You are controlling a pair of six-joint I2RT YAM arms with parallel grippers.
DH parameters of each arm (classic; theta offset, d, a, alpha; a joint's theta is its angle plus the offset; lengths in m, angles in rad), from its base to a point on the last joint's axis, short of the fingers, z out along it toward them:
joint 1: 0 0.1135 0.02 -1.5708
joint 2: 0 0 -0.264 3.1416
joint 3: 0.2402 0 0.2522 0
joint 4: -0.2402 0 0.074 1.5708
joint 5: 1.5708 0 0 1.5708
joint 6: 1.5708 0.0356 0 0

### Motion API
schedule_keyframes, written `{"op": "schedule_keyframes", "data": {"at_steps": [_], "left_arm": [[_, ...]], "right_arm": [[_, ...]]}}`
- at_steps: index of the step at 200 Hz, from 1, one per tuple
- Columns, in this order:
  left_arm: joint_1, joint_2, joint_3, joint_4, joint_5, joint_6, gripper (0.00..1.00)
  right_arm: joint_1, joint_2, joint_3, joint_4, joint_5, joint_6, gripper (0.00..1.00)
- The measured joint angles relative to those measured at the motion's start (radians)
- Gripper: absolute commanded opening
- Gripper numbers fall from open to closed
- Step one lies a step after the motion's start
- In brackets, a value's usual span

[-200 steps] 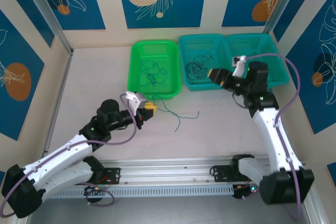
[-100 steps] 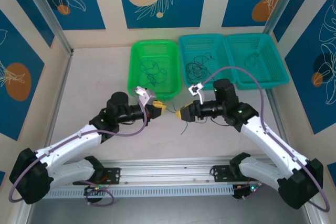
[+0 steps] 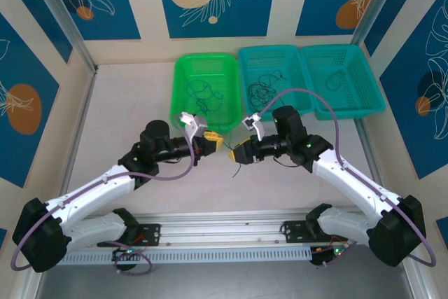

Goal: Untangle the cables

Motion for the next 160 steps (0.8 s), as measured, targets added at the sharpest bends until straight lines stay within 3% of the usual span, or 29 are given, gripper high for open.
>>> {"op": "schedule_keyframes", "data": {"at_steps": [28, 41, 55, 94, 99, 134, 160], "left_arm": [[0.000, 0.000, 0.005, -0.001, 0.010, 0.000, 0.00], [0.000, 0.000, 0.006, 0.000, 0.011, 0.000, 0.00], [0.000, 0.000, 0.006, 0.001, 0.011, -0.001, 0.00], [0.000, 0.000, 0.008, 0.016, 0.017, -0.013, 0.00], [0.000, 0.000, 0.009, 0.018, 0.017, -0.015, 0.00], [0.000, 0.000, 0.011, 0.023, 0.016, -0.016, 0.00], [-0.001, 0.000, 0.011, 0.023, 0.008, -0.019, 0.44]], "right_arm": [[-0.003, -0.087, -0.041, 0.003, 0.098, -0.011, 0.69], [-0.004, -0.122, -0.051, 0.009, 0.116, -0.019, 0.64], [-0.005, -0.126, -0.051, 0.031, 0.100, -0.032, 0.56], [0.013, -0.039, -0.051, 0.073, 0.010, -0.026, 0.51], [0.014, -0.031, -0.052, 0.079, 0.005, -0.025, 0.48], [0.019, -0.034, -0.057, 0.126, -0.006, 0.006, 0.01], [0.022, -0.058, -0.057, 0.132, 0.016, 0.024, 0.00]]}}
